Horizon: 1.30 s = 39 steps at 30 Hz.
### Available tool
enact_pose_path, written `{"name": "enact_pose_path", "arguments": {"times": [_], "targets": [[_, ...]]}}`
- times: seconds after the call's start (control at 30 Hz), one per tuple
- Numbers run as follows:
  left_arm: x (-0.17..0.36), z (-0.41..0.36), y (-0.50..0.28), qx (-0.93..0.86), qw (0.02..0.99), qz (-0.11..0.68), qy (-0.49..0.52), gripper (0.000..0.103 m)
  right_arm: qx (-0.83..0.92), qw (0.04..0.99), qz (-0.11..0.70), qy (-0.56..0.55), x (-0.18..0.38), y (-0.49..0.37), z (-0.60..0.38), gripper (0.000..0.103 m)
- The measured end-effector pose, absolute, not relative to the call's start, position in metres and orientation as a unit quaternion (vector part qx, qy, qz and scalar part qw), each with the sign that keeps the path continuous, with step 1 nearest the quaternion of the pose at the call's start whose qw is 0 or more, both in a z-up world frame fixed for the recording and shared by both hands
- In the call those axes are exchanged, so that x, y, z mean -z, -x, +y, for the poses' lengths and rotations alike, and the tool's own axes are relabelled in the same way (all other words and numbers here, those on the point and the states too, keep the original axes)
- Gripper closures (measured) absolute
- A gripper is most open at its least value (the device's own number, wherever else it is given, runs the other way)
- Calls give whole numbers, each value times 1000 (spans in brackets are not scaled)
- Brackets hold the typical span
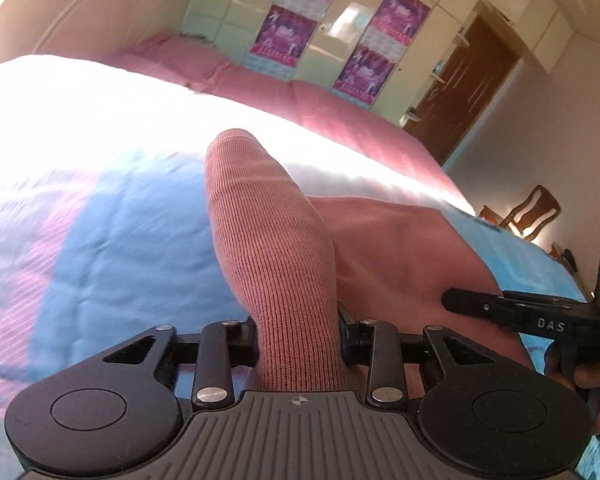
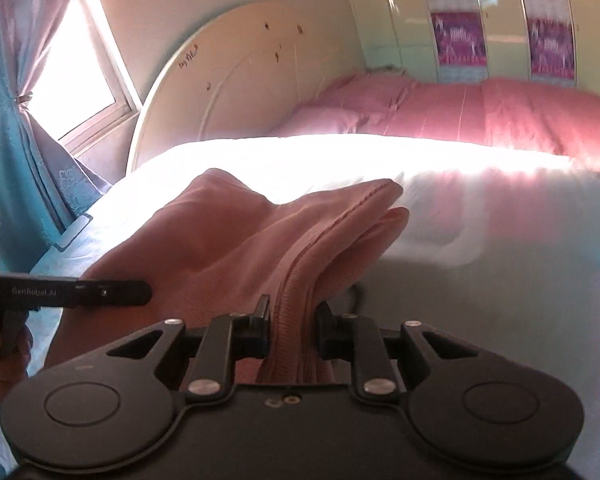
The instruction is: Fold small clothes
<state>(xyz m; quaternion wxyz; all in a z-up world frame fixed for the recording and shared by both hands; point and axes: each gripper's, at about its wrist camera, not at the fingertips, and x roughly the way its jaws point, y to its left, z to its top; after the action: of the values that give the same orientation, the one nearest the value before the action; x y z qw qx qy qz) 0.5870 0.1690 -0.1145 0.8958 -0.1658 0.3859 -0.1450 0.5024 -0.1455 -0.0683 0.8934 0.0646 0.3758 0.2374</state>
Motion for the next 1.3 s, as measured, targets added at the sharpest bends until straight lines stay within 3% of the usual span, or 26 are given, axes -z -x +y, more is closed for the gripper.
{"name": "enact_pose_path", "arguments": {"times": [0.03,0.07,0.1,0.3,0.43,0.47,0.53,0.57,0.6,0.67,0.87,0.97,1.07,1.13,1.2,1.3], "targets": [[126,179,-589,128,894,394,169,59,-231,890,386,-71,80,-506,-141,82],[139,188,-590,102,892,405,174,46,-220,883,406,-88,96,-511,-140,82],[147,197,-589,97,890,405,184,40,-208,873,429,-104,111,-517,-140,82],[157,196,-587,111,894,397,177,47,-175,879,432,-104,125,-511,-142,83],[153,196,-589,120,892,403,169,46,-164,877,439,-106,124,-511,-140,81],[149,198,-586,114,895,398,167,40,-161,877,440,-106,121,-512,-137,78],[131,211,-563,98,910,375,148,39,-140,883,439,-89,114,-508,-138,68],[122,214,-554,99,916,361,145,41,-129,888,434,-76,103,-504,-141,69],[113,216,-544,108,921,344,148,51,-130,897,419,-54,91,-492,-142,74],[103,208,-535,130,923,336,139,61,-143,905,399,-23,75,-480,-136,78],[121,162,-522,141,921,361,33,62,-212,884,411,61,79,-461,-102,84],[118,163,-519,135,922,361,38,62,-177,881,417,134,102,-456,-96,101],[110,156,-509,120,925,359,16,62,-162,888,410,133,103,-455,-96,103],[107,153,-504,107,928,357,9,62,-151,891,407,133,94,-449,-92,98],[105,157,-491,94,927,362,21,62,-153,899,388,137,81,-434,-86,75],[111,161,-470,68,927,369,28,62,-159,901,381,133,73,-413,-87,77]]}}
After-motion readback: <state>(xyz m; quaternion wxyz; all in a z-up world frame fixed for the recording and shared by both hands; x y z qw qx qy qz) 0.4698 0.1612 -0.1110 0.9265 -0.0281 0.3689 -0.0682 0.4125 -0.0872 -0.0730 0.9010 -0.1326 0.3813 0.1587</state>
